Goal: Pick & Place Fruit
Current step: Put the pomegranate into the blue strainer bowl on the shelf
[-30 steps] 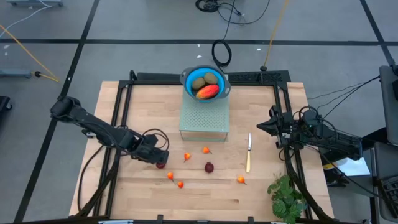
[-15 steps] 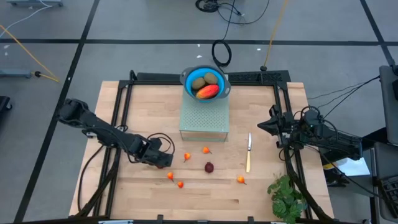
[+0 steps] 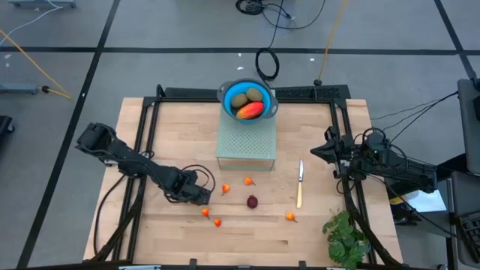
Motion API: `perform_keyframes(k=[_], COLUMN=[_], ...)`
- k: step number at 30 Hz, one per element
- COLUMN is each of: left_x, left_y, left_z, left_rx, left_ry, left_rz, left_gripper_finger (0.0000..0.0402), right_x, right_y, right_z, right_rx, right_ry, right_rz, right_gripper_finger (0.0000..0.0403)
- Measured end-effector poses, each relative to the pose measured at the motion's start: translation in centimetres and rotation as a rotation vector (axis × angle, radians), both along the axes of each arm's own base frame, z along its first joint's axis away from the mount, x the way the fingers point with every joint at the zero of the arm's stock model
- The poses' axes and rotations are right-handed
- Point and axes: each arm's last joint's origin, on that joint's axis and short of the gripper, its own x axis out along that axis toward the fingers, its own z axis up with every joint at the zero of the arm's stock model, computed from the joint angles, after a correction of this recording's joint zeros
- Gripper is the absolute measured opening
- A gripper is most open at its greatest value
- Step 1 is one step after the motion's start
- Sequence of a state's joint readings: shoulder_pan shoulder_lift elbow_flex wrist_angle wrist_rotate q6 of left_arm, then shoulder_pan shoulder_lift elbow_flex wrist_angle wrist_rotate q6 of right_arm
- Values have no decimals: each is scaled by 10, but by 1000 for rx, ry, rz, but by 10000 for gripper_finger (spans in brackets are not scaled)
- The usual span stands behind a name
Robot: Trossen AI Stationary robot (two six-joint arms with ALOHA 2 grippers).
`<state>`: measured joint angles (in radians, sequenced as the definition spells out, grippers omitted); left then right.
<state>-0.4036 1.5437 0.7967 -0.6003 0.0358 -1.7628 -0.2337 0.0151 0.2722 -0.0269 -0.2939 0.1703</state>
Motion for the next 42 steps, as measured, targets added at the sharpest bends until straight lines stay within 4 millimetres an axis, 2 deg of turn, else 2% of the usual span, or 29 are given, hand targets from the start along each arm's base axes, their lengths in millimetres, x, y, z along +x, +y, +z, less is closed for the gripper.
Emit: perform_keyframes(k=[12, 25, 34, 42], left_x=[1, 1, 1, 4], left_y=[1, 1, 1, 4], left_z=[-2, -1, -1, 4], left_rx=[19, 15, -1, -98], left_ry=[-8, -4, 4, -7], left_rz=[-23, -20, -3, -15], left_gripper_finger=[282, 190, 208, 194], right_x=[0, 0, 0, 0], right_y=[0, 0, 0, 0], right_z=[0, 0, 0, 0], right_rx=[0, 0, 0, 0], right_ry=[0, 0, 0, 0], right_rz=[0, 0, 0, 0], right_gripper_finger=[0, 0, 0, 0])
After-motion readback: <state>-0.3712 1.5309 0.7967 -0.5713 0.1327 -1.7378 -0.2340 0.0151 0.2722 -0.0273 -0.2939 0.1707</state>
